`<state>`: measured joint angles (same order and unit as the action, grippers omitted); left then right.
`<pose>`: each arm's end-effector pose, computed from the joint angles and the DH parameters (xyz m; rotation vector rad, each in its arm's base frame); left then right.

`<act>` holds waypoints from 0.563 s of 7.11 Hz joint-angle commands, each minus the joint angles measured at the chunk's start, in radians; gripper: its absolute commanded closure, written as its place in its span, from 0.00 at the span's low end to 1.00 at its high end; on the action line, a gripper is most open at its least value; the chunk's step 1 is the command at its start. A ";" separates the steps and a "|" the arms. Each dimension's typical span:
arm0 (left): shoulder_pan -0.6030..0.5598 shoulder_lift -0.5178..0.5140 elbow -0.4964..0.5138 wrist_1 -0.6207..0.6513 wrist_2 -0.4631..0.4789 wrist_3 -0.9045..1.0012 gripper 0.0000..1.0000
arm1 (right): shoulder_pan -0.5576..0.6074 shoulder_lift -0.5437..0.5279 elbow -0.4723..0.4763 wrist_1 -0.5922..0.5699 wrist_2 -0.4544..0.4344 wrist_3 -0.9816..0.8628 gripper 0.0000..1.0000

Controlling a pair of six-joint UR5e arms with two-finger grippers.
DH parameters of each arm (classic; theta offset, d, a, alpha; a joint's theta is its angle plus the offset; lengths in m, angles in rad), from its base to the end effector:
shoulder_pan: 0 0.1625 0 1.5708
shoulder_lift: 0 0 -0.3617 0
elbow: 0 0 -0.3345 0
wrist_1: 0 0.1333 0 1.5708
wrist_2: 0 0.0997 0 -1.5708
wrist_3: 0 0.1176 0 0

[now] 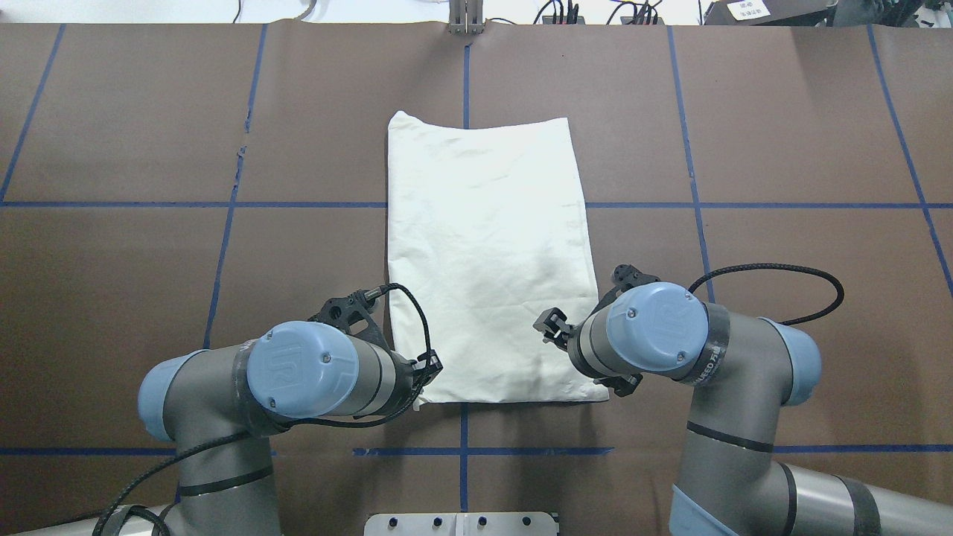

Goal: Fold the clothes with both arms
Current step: 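Lower the right gripper to the other near corner beside the left gripper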

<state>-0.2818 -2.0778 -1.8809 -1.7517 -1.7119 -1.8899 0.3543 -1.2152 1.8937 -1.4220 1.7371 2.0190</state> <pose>0.5020 -0.2669 0.2141 -0.1493 1.0041 -0.4787 -0.4662 -0.2938 0.2967 -0.1994 -0.8344 0.6852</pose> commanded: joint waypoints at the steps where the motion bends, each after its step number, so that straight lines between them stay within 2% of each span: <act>1: 0.003 -0.007 0.000 0.000 0.000 0.000 1.00 | -0.038 0.005 -0.007 -0.049 -0.005 0.010 0.00; 4: 0.006 -0.010 -0.001 0.000 0.000 0.000 1.00 | -0.055 0.014 -0.037 -0.072 -0.007 0.007 0.00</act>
<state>-0.2774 -2.0862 -1.8810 -1.7518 -1.7119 -1.8899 0.3039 -1.2065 1.8734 -1.4896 1.7315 2.0287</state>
